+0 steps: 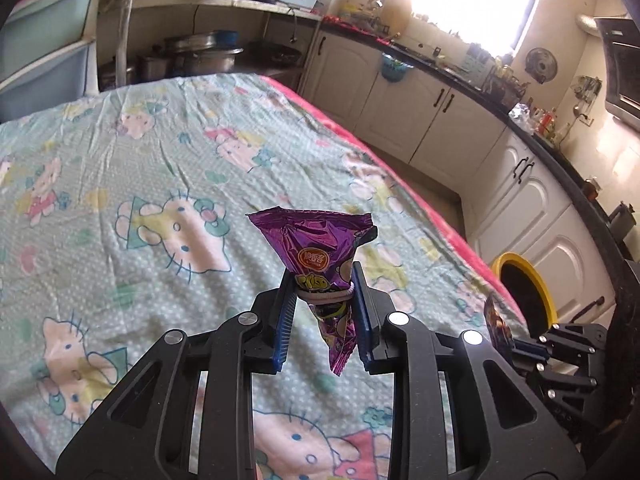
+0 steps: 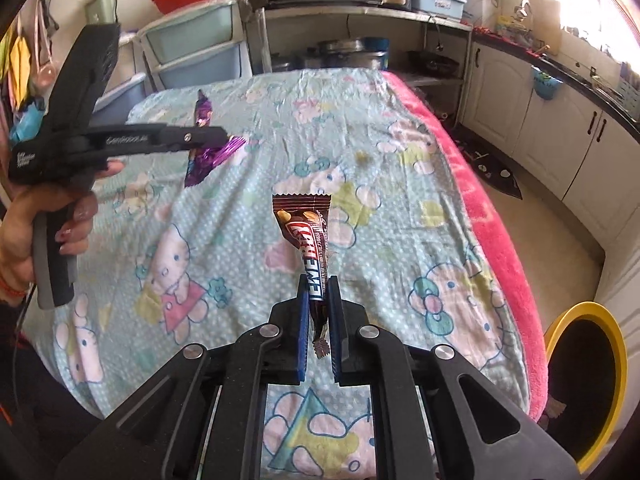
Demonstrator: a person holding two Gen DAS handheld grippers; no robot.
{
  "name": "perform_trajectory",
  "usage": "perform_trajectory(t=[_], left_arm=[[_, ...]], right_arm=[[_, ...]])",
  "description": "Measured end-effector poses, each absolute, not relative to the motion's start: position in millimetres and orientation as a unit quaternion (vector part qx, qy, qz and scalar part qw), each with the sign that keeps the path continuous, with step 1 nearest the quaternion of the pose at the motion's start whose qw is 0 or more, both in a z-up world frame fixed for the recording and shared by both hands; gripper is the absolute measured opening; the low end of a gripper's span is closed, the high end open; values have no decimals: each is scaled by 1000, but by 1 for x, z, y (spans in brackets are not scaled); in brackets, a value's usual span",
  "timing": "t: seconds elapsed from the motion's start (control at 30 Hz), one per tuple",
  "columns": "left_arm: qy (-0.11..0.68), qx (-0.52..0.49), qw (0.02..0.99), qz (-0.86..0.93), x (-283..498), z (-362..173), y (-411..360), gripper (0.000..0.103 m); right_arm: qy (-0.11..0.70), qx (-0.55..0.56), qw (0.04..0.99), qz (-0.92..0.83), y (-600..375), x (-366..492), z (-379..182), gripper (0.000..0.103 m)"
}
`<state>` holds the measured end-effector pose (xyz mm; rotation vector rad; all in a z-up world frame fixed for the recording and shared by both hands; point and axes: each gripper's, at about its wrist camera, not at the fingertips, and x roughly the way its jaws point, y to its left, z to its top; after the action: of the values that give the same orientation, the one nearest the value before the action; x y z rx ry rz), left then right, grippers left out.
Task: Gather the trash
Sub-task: 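Lift both held items and carry them over the yellow bin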
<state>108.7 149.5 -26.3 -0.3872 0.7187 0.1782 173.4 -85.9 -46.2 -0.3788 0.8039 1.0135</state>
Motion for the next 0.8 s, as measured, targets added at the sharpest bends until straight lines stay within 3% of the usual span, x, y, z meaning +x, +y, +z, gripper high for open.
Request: perform_trajectory(t=[0.8], left_arm=[[310, -102, 943, -62, 183, 36, -3, 20]], right_arm=[[287, -67, 897, 330, -232, 223, 50, 9]])
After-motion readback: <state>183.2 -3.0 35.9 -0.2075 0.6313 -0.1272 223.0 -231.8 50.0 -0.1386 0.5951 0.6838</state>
